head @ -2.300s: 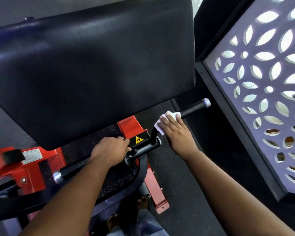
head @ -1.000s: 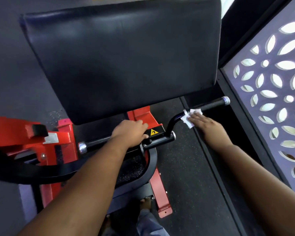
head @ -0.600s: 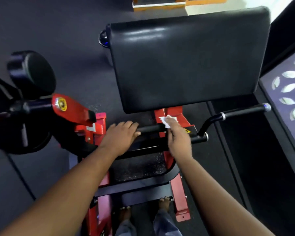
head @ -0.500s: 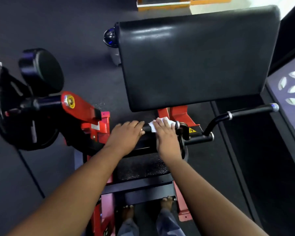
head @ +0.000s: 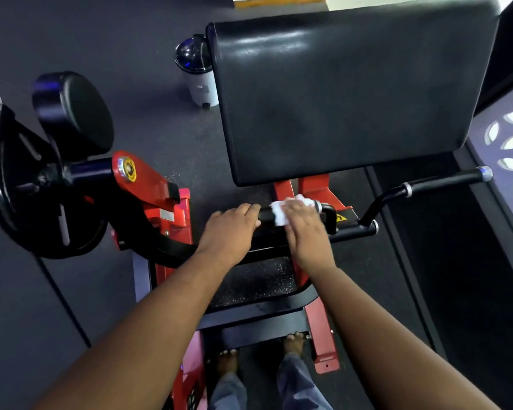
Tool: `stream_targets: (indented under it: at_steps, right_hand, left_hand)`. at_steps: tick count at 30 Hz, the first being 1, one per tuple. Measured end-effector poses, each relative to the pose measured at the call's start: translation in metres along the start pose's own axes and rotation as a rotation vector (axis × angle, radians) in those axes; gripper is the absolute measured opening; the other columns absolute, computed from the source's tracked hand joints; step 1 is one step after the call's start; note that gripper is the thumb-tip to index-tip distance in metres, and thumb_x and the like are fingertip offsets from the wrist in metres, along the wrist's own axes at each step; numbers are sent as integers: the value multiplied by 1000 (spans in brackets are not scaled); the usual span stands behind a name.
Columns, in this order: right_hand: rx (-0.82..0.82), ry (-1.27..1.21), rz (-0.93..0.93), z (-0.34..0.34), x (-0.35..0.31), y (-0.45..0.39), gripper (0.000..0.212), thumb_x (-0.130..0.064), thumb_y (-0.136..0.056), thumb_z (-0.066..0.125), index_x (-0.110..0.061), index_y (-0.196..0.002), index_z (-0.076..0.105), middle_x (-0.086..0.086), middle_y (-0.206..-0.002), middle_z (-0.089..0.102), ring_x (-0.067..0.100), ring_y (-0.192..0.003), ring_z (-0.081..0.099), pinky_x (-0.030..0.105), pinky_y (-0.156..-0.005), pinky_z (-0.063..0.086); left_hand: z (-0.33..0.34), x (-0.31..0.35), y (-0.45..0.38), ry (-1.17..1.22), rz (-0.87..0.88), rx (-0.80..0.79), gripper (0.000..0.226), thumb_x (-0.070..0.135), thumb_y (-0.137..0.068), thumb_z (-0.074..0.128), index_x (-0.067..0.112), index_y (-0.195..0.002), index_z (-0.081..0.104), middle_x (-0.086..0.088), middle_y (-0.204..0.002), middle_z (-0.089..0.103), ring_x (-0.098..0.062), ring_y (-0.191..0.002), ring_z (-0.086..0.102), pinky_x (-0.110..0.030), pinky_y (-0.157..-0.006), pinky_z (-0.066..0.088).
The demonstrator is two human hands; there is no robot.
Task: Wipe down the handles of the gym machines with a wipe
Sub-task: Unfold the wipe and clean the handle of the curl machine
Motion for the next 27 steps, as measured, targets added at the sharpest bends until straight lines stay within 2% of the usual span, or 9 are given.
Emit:
stream_targets:
  at_steps: [3, 7, 9, 12, 17, 21, 23, 24, 27]
  right_hand:
    - [172, -40, 391, 0, 5, 0, 44, -2, -100, 43, -9, -143, 55, 11, -152, 48, 30, -148, 33, 48, -121, 29]
    - [78, -125, 129, 27, -54, 7, 53, 5, -95, 43, -5, -147, 50, 13, -154, 47, 29, -150, 30, 44, -124, 24]
    - [121, -133, 155, 29, -46, 12, 54, 4, -97, 42, -8, -150, 47, 12, -158, 42, 26, -153, 26, 46, -124, 24]
    - [311, -312, 561, 26, -34, 13, 53, 3, -102, 41, -10, -153, 43, 9, -164, 32, 22, -155, 18, 41, -125, 23]
    - [609, -815, 999, 32, -78, -6, 48, -9, -106, 43, -6, -154, 39, 12, -159, 41, 21, -148, 36, 36, -123, 28]
    - [686, -1425, 1112, 38, -109, -11, 24, -7, -105, 43, -6, -119, 62, 14, -113, 71, 22, -99, 72, 36, -91, 58]
    - [750, -1610, 1208, 32, -86, -13, 22, -6, -106, 42, -11, -95, 61, 10, -89, 66, 14, -69, 67, 25, -66, 57]
    - [792, -1679, 1265, 27, -69, -16, 22, -13, -108, 44, -12, -96, 63, 7, -89, 66, 12, -70, 66, 24, -67, 56]
    - [800, -1926, 1256, 20, -39, -28, 47, -47, -104, 49, -9, -126, 65, 11, -127, 69, 22, -118, 65, 36, -109, 46]
  left_hand:
    - [-2, 4, 1, -2, -6, 4, 42, 35, -111, 34, 20, -150, 40, 1, -144, 55, -24, -120, 62, -43, -90, 48]
    - [-5, 6, 2, -5, -29, 1, 41, 29, -109, 37, 21, -150, 39, 1, -145, 54, -24, -121, 61, -41, -91, 47]
    - [-5, 6, 2, -13, -32, 6, 41, 30, -110, 36, 21, -150, 39, 1, -146, 53, -23, -124, 60, -41, -92, 46]
    - [-5, 7, 1, 4, -32, 16, 40, 33, -111, 34, 21, -149, 40, 1, -147, 53, -22, -123, 60, -41, -92, 45]
    - [-1, 5, -1, 16, -42, 13, 43, 34, -112, 32, 21, -153, 37, 2, -157, 45, -20, -133, 55, -42, -101, 42]
    - [-1, 6, -3, 19, -56, -19, 44, 34, -111, 34, 23, -153, 35, 3, -160, 41, -20, -137, 51, -43, -105, 41]
    - [-1, 5, -2, 9, -55, -8, 43, 34, -111, 34, 23, -152, 37, 3, -159, 43, -20, -137, 52, -46, -105, 42]
    - [0, 5, -2, 15, -58, -8, 43, 34, -111, 35, 23, -152, 37, 3, -159, 43, -20, -137, 52, -47, -106, 42]
    - [1, 6, -1, 16, -61, -17, 44, 29, -109, 42, 22, -153, 36, 2, -159, 42, -20, -139, 50, -51, -108, 41]
Point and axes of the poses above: each hand's wrist, its own y-axis away from the middle knuckle, its own z-axis out of the palm, x = y × z, the point moved 3 cm from there along -y, towards the middle knuckle
